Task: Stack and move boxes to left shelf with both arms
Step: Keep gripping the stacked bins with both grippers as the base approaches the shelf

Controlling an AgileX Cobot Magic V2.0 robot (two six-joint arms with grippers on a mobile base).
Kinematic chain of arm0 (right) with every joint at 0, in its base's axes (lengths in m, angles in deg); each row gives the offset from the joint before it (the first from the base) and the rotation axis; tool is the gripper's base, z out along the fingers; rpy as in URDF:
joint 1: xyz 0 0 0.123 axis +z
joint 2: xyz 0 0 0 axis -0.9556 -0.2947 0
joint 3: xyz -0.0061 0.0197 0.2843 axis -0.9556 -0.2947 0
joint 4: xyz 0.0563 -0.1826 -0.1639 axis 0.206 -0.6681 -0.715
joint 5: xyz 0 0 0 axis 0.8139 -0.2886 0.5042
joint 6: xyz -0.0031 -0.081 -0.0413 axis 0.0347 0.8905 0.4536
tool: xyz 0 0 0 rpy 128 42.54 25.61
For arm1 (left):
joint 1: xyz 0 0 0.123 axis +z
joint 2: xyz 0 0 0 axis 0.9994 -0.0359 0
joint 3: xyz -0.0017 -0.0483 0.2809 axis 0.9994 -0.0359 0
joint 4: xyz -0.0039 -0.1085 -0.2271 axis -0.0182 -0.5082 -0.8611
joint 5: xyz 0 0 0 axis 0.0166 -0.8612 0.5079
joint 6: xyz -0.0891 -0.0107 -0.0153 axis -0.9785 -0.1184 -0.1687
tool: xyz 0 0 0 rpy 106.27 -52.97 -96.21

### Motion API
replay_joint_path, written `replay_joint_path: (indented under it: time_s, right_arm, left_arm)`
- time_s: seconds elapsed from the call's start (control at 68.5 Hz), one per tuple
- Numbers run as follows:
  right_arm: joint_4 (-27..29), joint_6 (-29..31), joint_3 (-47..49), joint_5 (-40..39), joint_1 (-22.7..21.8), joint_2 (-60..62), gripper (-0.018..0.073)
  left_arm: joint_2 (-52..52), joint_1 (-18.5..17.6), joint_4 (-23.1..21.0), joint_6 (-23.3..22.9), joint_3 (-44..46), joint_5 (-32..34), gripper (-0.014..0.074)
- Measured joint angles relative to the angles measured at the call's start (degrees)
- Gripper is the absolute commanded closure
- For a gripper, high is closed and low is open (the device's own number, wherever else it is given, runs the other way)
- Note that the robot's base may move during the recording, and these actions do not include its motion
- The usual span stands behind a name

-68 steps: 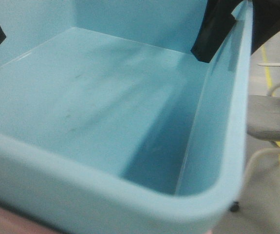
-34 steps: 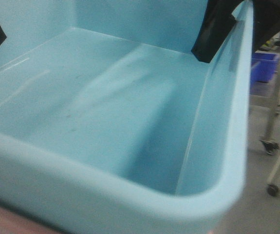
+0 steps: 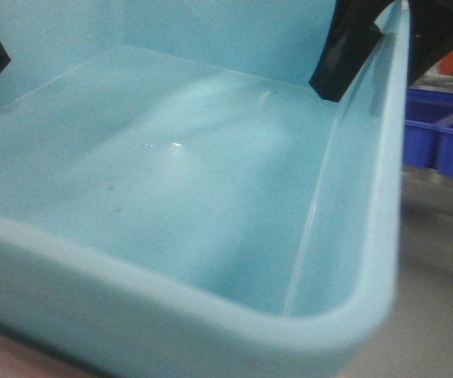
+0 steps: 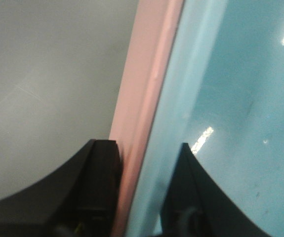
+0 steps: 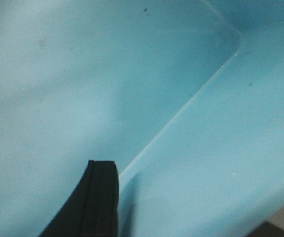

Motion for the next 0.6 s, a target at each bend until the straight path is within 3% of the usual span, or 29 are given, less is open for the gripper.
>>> replay_joint_path:
  time_s: [0.599]
  right_arm:
    - [0.00, 0.00, 0.00, 0.00, 0.00, 0.00, 0.0500]
  left_arm:
    - [0.00, 0.00, -0.04, 0.00, 0.00, 0.00, 0.0599]
